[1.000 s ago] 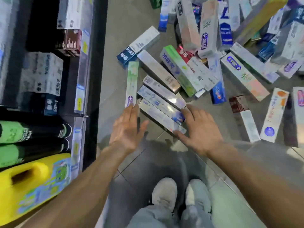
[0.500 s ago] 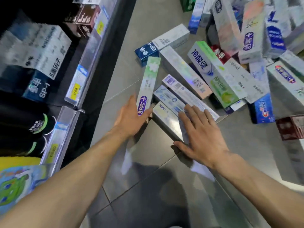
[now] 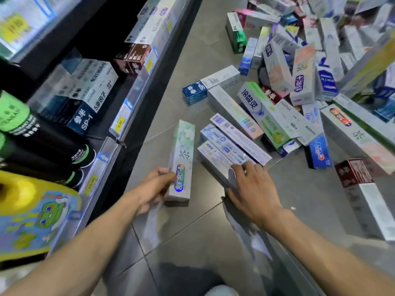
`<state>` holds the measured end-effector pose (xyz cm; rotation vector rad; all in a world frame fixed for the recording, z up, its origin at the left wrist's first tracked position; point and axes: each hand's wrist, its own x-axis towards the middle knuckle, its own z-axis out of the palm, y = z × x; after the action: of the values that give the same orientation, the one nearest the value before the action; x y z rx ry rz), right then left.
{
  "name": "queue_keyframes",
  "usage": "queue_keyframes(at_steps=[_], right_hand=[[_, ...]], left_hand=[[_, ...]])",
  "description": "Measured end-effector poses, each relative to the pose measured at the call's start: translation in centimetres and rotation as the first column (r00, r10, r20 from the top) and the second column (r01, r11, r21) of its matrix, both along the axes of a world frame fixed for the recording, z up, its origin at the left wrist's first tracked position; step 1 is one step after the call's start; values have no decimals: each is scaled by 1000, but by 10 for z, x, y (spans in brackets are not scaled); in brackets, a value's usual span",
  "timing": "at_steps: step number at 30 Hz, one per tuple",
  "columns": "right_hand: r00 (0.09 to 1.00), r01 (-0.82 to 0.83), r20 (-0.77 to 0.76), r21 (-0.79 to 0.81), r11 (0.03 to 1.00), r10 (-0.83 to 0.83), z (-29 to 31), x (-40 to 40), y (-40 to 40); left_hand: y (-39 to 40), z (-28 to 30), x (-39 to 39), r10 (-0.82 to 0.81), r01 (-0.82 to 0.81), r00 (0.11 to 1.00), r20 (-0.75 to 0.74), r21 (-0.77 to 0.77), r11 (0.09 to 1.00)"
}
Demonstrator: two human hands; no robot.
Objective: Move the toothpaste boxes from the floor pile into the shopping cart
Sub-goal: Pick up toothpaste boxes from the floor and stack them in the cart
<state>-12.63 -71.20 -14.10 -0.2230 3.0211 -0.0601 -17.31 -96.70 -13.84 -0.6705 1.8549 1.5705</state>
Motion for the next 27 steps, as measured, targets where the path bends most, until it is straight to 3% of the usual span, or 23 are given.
queue_keyframes(at_steps=[6,13,18,20,22,27], right_hand=[[994,102,27,38,994,-103,-4,12,-6],[948,272,164,20,962,-271,3,19,-16],[848,464,421,-291,837,-324,-1,16,-9],[769,611,558,-494,619,-313,-2,16,-4],[676,735,696,-612,291,-243,2,19,-3],[601,766,797,-595,-243,-55,10,16,-9]], left_hand=[[-9,-15,37,102,-123,982,162,129,984],[6,-17,55,101,-116,989,111,145,983],[15,-7,57,97,-102,994,53,91,991],[21,-4,60,116,-118,993,24,86,989],[31,-2,62,184,-182,983,-13,98,979],[61,11,58,314,-298,948,-46,209,931]])
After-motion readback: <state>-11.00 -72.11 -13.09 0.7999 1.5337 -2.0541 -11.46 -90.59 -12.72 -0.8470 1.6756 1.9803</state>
